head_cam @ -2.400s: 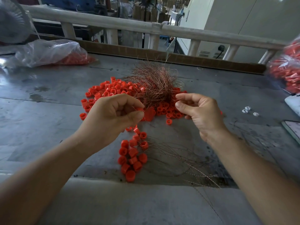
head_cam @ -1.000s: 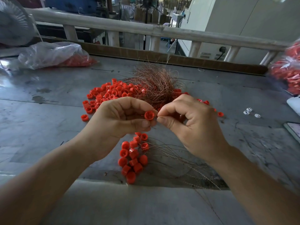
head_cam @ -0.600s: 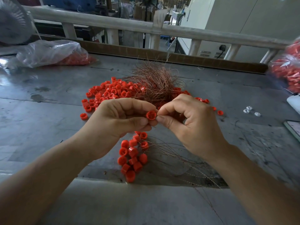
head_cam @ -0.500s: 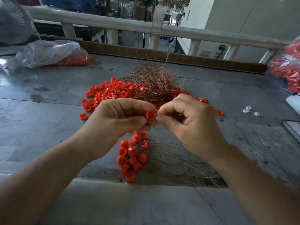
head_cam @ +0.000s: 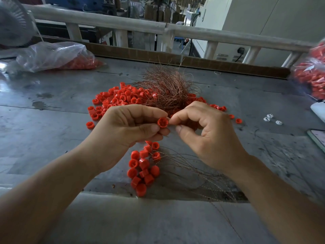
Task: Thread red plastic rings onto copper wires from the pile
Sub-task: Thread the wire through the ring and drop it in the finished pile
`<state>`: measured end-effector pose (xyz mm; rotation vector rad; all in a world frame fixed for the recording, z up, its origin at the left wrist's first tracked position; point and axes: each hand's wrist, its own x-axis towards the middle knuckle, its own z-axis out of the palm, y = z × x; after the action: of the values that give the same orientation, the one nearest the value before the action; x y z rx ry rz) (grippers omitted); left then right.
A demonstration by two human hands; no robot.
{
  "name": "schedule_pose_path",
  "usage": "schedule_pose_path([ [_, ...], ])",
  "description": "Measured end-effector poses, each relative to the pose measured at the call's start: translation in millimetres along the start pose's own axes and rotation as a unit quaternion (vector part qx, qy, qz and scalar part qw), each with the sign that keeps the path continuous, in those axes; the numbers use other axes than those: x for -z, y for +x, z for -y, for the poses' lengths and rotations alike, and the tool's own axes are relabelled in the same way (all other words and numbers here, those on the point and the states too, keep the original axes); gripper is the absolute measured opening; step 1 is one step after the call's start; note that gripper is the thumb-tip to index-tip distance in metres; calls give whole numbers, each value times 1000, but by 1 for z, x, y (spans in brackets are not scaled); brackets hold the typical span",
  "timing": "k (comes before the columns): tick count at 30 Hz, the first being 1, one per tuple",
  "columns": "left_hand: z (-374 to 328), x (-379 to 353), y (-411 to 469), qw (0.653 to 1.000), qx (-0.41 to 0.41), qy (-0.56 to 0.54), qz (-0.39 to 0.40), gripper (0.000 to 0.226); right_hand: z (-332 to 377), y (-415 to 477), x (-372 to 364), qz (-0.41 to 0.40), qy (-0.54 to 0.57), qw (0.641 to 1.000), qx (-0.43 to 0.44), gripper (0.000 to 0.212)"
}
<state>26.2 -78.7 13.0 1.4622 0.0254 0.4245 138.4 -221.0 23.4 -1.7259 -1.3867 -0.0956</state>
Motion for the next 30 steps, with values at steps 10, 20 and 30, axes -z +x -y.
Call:
schedule_pose_path([
  [10, -1, -1, -1, 996, 9, -81, 31, 25, 2, 1, 0, 38, 212, 967, -137, 31],
  [20, -1, -4, -1, 994, 34, -98, 40, 23, -3, 4, -1, 67, 192, 968, -149, 32],
  [30, -2, -3, -2, 995, 33, -92, 10, 23, -88, 15, 51, -16, -240, 918, -317, 10],
])
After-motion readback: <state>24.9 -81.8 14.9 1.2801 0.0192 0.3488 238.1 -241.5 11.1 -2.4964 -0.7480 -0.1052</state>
